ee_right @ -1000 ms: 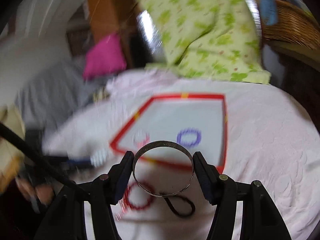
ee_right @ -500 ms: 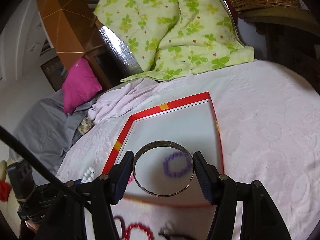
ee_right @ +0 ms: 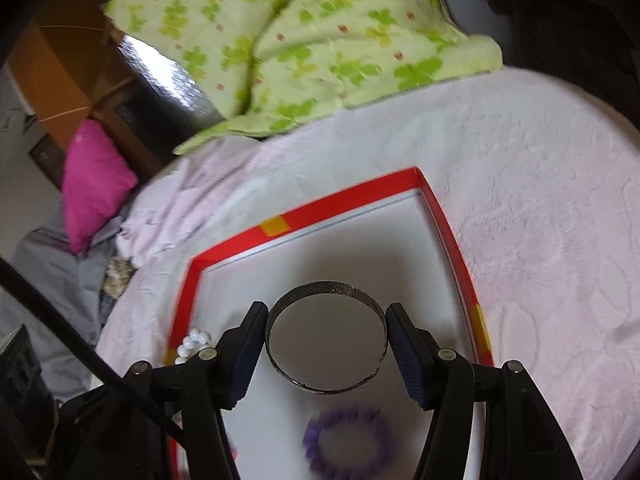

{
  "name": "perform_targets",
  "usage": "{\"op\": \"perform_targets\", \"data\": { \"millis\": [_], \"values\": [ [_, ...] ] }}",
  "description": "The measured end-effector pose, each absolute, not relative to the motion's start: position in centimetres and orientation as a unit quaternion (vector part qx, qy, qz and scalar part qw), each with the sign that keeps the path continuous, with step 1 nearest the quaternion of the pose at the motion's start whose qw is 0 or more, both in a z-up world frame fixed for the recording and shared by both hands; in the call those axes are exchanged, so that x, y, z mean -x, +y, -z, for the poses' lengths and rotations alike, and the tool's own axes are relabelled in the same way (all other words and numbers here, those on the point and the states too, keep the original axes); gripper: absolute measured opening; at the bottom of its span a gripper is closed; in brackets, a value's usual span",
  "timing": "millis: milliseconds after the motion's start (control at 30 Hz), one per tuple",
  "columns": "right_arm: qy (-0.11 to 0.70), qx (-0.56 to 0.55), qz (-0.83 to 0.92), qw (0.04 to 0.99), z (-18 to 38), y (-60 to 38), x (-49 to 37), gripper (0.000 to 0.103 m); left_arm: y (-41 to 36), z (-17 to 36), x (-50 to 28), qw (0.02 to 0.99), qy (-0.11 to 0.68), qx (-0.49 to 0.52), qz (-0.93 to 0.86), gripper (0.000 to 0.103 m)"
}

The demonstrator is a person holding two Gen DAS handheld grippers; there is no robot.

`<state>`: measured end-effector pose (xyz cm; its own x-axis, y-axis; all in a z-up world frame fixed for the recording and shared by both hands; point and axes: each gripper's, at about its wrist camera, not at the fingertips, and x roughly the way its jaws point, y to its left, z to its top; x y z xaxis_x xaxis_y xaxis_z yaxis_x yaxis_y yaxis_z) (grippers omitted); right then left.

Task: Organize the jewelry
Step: 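Lower the pearl bracelet and silver bangle into the red box and release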

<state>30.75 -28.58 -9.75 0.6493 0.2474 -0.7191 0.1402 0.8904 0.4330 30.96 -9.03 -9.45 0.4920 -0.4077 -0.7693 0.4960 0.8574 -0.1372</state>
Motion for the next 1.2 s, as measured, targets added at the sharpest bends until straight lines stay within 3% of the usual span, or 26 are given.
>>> {"op": "perform_targets", "data": {
  "millis": [167, 233, 300, 333, 567, 700, 933, 1200],
  "values": [
    [0.433, -0.225, -0.001, 0.873, 11.1, -28.4, -33.4, 0.064, -9.2, 10.2, -33.2, 0.862, 0.444, -0.054, 0.236, 0.021],
    [0.43, -0.233, 0.002, 0.872, 11.3, -28.6, -34.1, 0.064, -9.2, 10.2, -33.9, 0.866, 0.445, -0.053, 0.222, 0.029],
    [0.427, -0.247, -0.001, 0.87, 11.2, -29.0, -34.3, 0.066, -8.9, 10.1, -34.1, 0.872, 0.441, -0.054, 0.208, 0.048],
    [0.42, -0.263, -0.006, 0.868, 11.1, -29.4, -34.2, 0.066, -8.8, 10.0, -34.0, 0.874, 0.438, -0.055, 0.204, 0.05],
    [0.365, -0.277, -0.017, 0.889, 8.0, -30.9, -30.4, 0.067, -7.0, 7.5, -30.2, 0.891, 0.402, -0.084, 0.194, 0.051],
    [0.356, -0.252, -0.022, 0.9, 5.7, -31.1, -26.5, 0.05, -4.8, 6.9, -26.5, 0.898, 0.388, -0.091, 0.185, 0.052],
    [0.335, -0.23, -0.032, 0.913, 3.0, -32.5, -16.6, 0.05, -1.8, 7.0, -19.9, 0.897, 0.384, -0.076, 0.203, 0.052],
    [0.387, -0.283, -0.072, 0.874, 6.4, -33.6, -7.4, 0.05, -0.7, 8.9, -13.4, 0.877, 0.41, -0.052, 0.244, 0.052]
  ]
}}
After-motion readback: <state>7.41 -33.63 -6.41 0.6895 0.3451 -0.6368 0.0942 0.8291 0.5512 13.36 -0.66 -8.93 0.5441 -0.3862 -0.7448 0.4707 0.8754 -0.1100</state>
